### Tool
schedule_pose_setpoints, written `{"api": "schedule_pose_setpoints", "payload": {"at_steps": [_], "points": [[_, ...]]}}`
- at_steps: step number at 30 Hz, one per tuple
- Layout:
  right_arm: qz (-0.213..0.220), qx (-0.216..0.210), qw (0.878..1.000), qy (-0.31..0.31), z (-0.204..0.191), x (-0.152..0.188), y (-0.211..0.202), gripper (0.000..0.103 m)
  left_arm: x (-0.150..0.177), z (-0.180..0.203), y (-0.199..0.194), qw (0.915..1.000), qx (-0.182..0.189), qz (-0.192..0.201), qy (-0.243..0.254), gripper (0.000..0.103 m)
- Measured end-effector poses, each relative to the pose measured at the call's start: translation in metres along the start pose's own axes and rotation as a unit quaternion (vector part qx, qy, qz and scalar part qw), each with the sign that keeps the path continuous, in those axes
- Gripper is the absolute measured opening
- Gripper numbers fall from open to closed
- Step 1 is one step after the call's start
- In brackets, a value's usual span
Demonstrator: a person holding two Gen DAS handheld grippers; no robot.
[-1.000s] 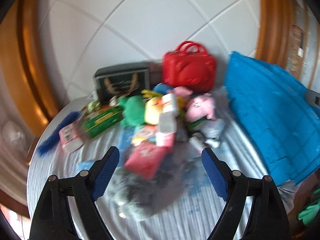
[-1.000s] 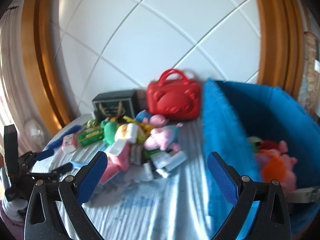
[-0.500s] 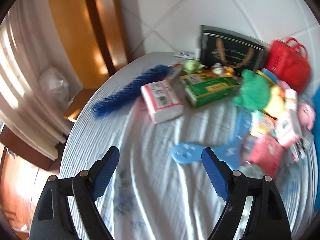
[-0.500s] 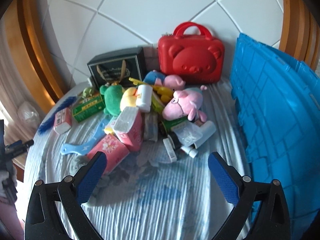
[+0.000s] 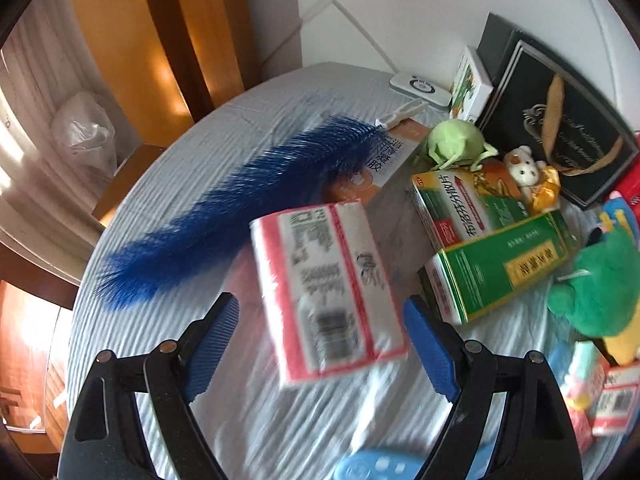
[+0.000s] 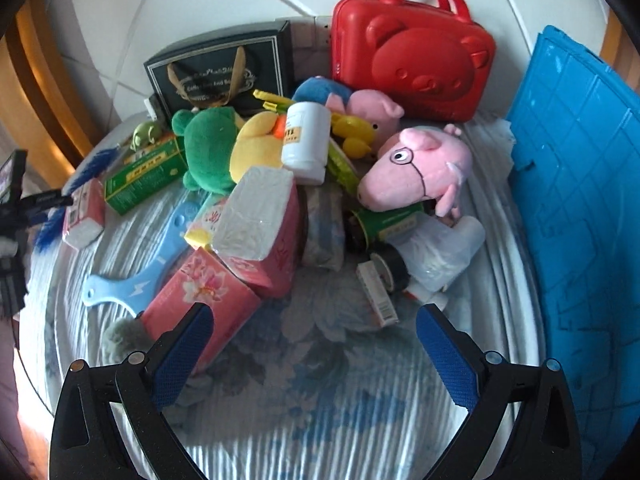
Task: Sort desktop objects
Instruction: 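Grasp the white-and-red tissue pack with the left tool while the right grasps a white tissue pack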
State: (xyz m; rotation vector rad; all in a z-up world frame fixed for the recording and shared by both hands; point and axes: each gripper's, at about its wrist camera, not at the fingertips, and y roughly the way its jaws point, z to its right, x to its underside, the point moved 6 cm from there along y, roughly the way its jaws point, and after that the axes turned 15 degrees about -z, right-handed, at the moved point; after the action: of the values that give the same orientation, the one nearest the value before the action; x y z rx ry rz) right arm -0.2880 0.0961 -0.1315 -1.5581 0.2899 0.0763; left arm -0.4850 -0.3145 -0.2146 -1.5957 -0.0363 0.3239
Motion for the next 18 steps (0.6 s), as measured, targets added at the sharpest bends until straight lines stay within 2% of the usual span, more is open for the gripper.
{"api": "schedule_pose_setpoints", "payload": {"at_steps": [3, 5, 6, 8, 9, 10, 12, 16, 17, 18], "points": [[-0.007, 0.001, 1.000, 0.003, -0.002, -0.006, 0.010, 0.103, -0.012, 0.007, 0.031, 0.9993, -0.008, -0.032, -0.016, 0.084], [-0.011, -0.001, 1.000, 0.004, -0.004, -0.010, 0.015, 0.103, -0.014, 0.006, 0.043, 0.9979, -0.047, -0.040, -0.020, 0.088], [-0.013, -0.002, 1.000, 0.005, -0.005, -0.012, 0.017, 0.103, -0.013, 0.007, 0.049, 0.9975, -0.054, -0.042, -0.015, 0.090], [-0.014, -0.004, 1.000, 0.006, -0.010, -0.018, 0.023, 0.103, -0.007, 0.006, 0.065, 0.9961, -0.045, -0.074, -0.016, 0.090], [-0.014, -0.005, 1.000, 0.006, -0.012, -0.021, 0.025, 0.103, -0.003, 0.004, 0.072, 0.9954, -0.037, -0.085, -0.023, 0.095], [-0.012, -0.007, 1.000, 0.006, -0.015, -0.025, 0.027, 0.103, -0.002, -0.002, 0.072, 0.9962, -0.023, -0.072, -0.043, 0.097], [-0.010, -0.011, 1.000, 0.008, -0.022, -0.033, 0.032, 0.103, 0.003, -0.010, 0.078, 0.9947, 0.013, -0.080, -0.063, 0.097], [-0.009, -0.028, 0.999, 0.017, -0.035, -0.049, 0.046, 0.103, 0.007, -0.006, 0.081, 0.9951, 0.012, -0.096, -0.022, 0.098], [-0.010, -0.029, 0.999, 0.018, -0.038, -0.052, 0.050, 0.103, 0.007, -0.005, 0.081, 0.9950, 0.011, -0.098, -0.016, 0.097], [-0.013, -0.027, 0.999, 0.020, -0.041, -0.055, 0.054, 0.103, 0.008, -0.004, 0.080, 0.9952, 0.012, -0.096, -0.012, 0.092]]}}
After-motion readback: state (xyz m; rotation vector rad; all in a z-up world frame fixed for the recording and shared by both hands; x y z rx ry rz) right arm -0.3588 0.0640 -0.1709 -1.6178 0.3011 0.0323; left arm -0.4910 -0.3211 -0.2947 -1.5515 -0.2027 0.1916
